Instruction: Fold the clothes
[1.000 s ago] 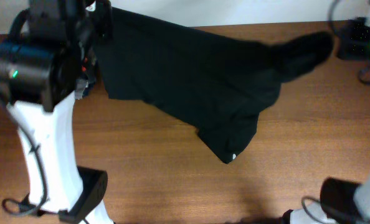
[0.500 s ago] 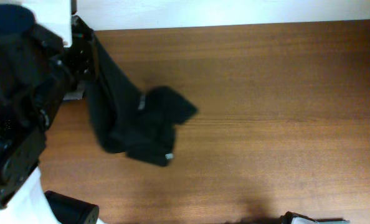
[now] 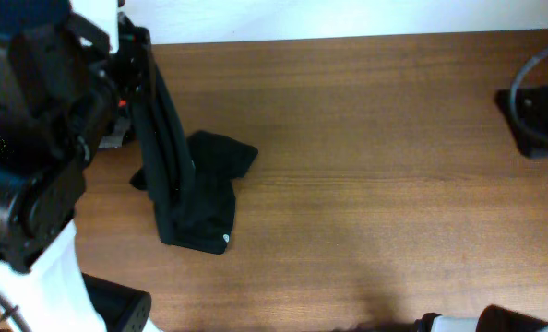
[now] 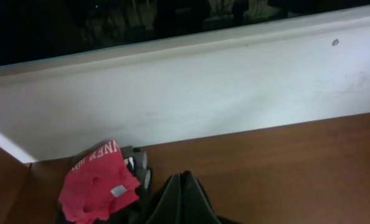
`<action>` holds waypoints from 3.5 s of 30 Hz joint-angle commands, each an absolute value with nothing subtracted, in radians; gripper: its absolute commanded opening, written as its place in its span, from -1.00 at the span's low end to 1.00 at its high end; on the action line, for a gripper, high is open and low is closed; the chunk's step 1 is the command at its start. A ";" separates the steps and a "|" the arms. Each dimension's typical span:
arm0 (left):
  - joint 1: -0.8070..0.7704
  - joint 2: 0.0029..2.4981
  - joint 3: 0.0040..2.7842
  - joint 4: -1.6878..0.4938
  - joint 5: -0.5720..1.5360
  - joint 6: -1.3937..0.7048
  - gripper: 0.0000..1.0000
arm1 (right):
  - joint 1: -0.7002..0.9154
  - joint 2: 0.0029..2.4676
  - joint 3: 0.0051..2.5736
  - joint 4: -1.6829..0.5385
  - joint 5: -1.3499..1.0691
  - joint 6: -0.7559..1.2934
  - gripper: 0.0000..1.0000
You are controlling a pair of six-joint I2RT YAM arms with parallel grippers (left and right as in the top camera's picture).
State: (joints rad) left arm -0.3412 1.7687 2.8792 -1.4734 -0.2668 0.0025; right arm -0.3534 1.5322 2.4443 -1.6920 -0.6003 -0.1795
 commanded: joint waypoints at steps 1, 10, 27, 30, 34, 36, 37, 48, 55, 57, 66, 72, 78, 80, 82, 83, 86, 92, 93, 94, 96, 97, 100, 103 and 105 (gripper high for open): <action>-0.344 1.807 2.888 -1.439 -0.291 -0.008 -0.99 | -0.332 1.573 2.354 -1.698 -0.753 -0.294 -0.52; -0.344 1.955 2.887 -1.303 -0.316 -0.008 -0.99 | -0.065 1.663 1.986 -1.438 -0.779 -0.307 -0.17; -0.347 2.105 2.889 -0.999 -0.291 -0.041 -0.99 | 0.390 1.853 1.567 -0.571 -0.694 0.209 -0.05; -0.347 2.106 2.889 -1.026 -0.292 -0.041 -0.99 | 0.419 1.871 1.560 -0.471 -0.656 0.269 0.05; -0.347 2.106 2.889 -1.056 -0.292 -0.039 -0.99 | 0.470 1.885 1.560 -0.420 -0.532 0.325 0.17; -0.347 2.106 2.889 -1.060 -0.292 -0.037 -0.99 | 0.493 1.898 1.560 -0.414 -0.459 0.360 0.19; -0.347 2.106 2.889 -1.060 -0.292 -0.037 -0.99 | 0.506 1.906 1.560 -0.410 -0.428 0.382 0.20; -0.347 2.099 2.889 -1.078 -0.292 -0.030 -0.99 | 0.569 2.006 1.560 -0.297 -0.286 0.545 0.20; -0.347 2.078 2.889 -1.093 -0.296 -0.023 -0.99 | 0.569 2.049 1.560 -0.207 -0.272 0.572 0.20; -0.347 2.069 2.889 -1.093 -0.296 -0.022 -0.99 | 0.569 2.063 1.560 -0.182 -0.273 0.586 0.22; -0.345 2.056 2.889 -1.093 -0.297 -0.004 -0.99 | 0.616 2.085 1.560 -0.210 -0.318 0.610 0.21; -0.346 2.056 2.889 -1.093 -0.296 -0.004 -0.99 | 0.656 2.085 1.560 -0.287 -0.311 0.607 0.20; -0.346 2.056 2.889 -1.094 -0.340 -0.004 -0.99 | 0.657 2.085 1.552 -0.354 -0.300 0.607 0.19; -0.345 2.054 2.889 -1.099 -0.347 -0.003 -0.99 | 0.655 2.085 1.545 -0.373 -0.276 0.607 0.19; -0.344 2.053 2.889 -1.105 -0.349 -0.003 -0.99 | 0.654 2.085 1.541 -0.383 -0.250 0.607 0.11; -0.344 2.053 2.889 -1.108 -0.349 -0.003 -0.99 | 0.652 2.085 1.541 -0.382 -0.242 0.607 0.08; -0.344 2.053 2.889 -1.115 -0.349 -0.003 -0.99 | 0.646 2.085 1.541 -0.377 -0.238 0.607 -0.07; -0.344 2.053 2.889 -1.131 -0.387 0.010 -0.99 | 0.632 2.084 1.541 -0.384 -0.230 0.584 -0.49; -0.344 2.053 2.889 -1.135 -0.391 0.017 -0.99 | 0.624 2.084 1.541 -0.388 -0.231 0.584 -0.59; -0.343 2.053 2.889 -1.139 -0.395 0.020 -0.99 | 0.614 2.084 1.541 -0.395 -0.231 0.584 -0.69; -0.342 2.053 2.889 -1.144 -0.417 0.020 -0.99 | 0.591 2.082 1.541 -0.422 -0.232 0.584 -0.92; -0.342 2.053 2.889 -1.145 -0.428 0.020 -0.99 | 0.578 2.078 1.541 -0.443 -0.235 0.584 -0.92; -0.334 2.053 2.889 -1.145 -0.435 0.023 -0.99 | 0.519 2.045 1.541 -0.516 -0.234 0.535 -0.92; -0.322 2.053 2.889 -1.146 -0.435 0.023 -0.99 | 0.451 1.977 1.542 -0.572 -0.234 0.475 -0.93; -0.311 2.053 2.889 -1.146 -0.435 0.023 -0.99 | 0.398 1.912 1.543 -0.604 -0.234 0.438 -0.92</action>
State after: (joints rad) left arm -0.3351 2.0960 2.8758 -1.1568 -0.4019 0.0071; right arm 0.4873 2.0590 1.5517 -0.5644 -0.2535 0.5304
